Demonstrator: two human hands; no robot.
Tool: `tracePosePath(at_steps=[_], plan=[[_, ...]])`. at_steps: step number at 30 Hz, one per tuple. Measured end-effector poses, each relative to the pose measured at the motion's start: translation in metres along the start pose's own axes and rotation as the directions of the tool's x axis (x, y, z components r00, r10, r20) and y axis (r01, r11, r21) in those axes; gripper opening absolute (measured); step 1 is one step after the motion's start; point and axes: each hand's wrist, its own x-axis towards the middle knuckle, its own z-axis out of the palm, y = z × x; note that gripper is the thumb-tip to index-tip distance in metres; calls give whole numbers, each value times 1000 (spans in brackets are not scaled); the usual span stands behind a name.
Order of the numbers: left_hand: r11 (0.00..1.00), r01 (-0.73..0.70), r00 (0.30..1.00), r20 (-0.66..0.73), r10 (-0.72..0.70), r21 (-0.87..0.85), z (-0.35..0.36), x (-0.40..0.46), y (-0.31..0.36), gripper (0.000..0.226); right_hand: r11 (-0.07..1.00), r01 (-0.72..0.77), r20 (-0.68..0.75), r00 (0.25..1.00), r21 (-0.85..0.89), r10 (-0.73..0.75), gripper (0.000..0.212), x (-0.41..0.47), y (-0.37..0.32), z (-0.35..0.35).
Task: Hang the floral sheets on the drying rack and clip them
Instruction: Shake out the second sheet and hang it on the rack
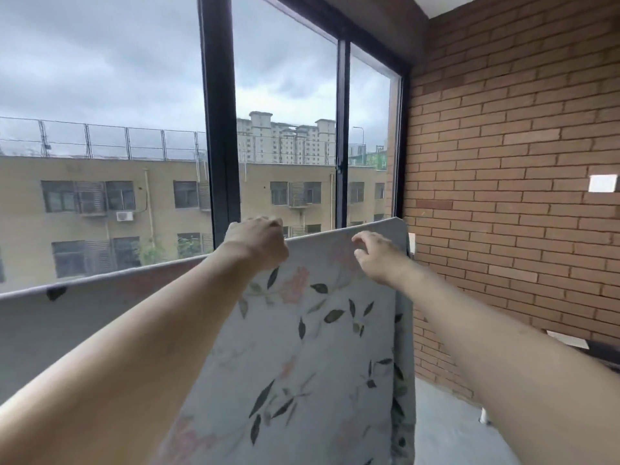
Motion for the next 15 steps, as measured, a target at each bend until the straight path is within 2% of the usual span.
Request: tracePosePath(at_steps=[9,15], plan=[[979,-206,970,-134,205,11,84,163,106,31,978,-181,-25,982,104,185,39,141,173,36],[981,-188,982,-32,186,-48,140,264,179,27,948,-287,31,958,137,286,40,225,272,31]])
